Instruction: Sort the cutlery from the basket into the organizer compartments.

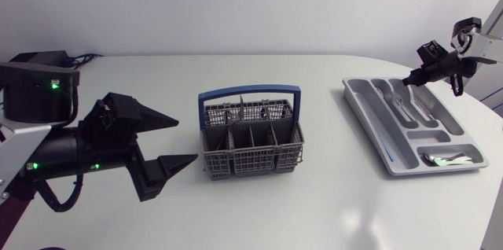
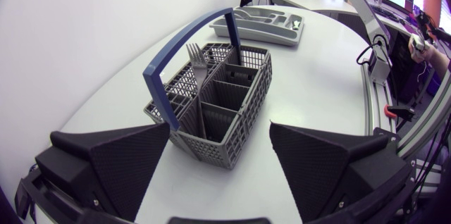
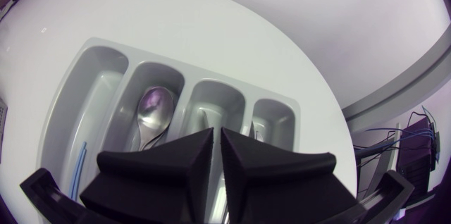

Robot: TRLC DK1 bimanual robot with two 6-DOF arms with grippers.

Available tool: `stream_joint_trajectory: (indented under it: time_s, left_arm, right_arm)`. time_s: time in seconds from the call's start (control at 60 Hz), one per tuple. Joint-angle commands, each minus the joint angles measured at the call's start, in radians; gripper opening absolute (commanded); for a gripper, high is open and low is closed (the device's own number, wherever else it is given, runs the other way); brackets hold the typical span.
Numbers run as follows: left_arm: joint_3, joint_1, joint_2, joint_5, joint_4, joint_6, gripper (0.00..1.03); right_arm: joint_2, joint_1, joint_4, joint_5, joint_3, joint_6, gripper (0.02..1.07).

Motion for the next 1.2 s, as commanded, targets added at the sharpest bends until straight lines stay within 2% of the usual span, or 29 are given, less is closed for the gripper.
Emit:
stream_joint_trajectory:
  time_s: [0.0, 0.167, 0.4, 0.5, 0.683, 0.967, 1.183]
  left_arm:
    - [-0.019, -0.007, -0.011, -0.002, -0.006, -0.022, 0.98]
    - [-0.016, -0.007, -0.012, -0.002, -0.009, -0.024, 0.98]
    - [-0.004, -0.041, -0.011, -0.01, -0.009, -0.034, 0.98]
    - [-0.004, -0.054, 0.0, -0.023, -0.001, -0.036, 0.98]
    - [0.007, -0.051, 0.04, -0.023, 0.028, -0.036, 0.98]
    - [0.002, -0.051, 0.069, -0.023, 0.057, -0.036, 0.98]
    - [0.001, -0.053, 0.1, -0.023, 0.077, -0.033, 0.98]
  right_arm:
    - [0.015, 0.007, 0.006, 0.005, 0.018, 0.022, 0.3]
    - [-0.115, 0.005, 0.084, -0.008, -0.132, 0.027, 0.35]
    - [-0.451, 0.05, 0.263, -0.035, -0.547, 0.036, 0.47]
    - [-0.597, 0.074, 0.292, -0.087, -0.697, 0.067, 0.47]
    - [-0.859, 0.171, 0.334, -0.104, -0.939, 0.11, 0.49]
    - [-1.162, 0.363, 0.332, -0.113, -1.174, 0.222, 0.5]
    - [-1.291, 0.574, 0.338, -0.101, -1.272, 0.352, 0.5]
